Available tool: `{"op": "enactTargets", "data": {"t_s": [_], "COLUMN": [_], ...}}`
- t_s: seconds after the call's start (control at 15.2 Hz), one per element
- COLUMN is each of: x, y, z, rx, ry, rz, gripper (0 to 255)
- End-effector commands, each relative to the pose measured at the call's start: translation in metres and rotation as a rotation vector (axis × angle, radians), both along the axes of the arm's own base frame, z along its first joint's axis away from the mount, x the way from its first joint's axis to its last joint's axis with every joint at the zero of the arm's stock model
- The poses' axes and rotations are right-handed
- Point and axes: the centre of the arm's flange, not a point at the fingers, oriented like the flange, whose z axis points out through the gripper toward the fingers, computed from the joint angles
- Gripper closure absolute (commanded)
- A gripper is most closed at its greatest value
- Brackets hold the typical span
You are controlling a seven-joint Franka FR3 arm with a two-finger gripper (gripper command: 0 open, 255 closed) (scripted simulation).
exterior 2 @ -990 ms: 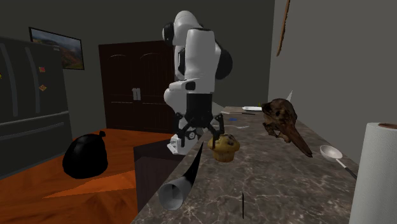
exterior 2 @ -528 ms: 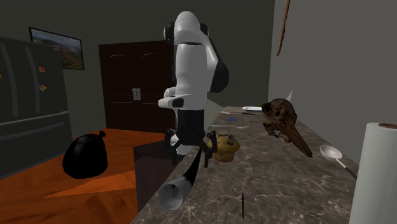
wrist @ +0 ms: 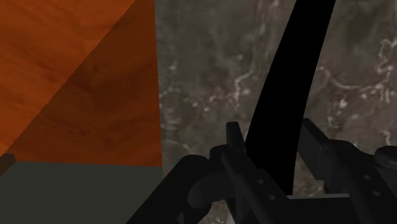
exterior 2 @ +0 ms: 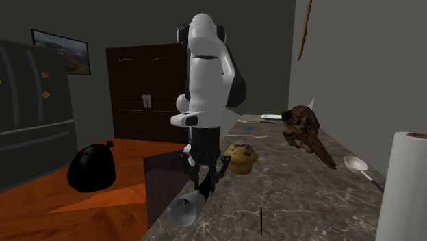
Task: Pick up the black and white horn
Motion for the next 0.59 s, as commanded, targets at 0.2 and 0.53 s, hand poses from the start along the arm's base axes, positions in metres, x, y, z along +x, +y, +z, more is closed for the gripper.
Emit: {"op": "enactTargets", "data": {"t_s": [0.2, 0.53], "x": [0.0, 0.0], "y": [0.0, 0.0], "z": [0.0, 0.01], "rx": [0.0, 0.0], "ry": [0.0, 0.0], "rz": [0.0, 0.0], "gripper": [255, 255]}}
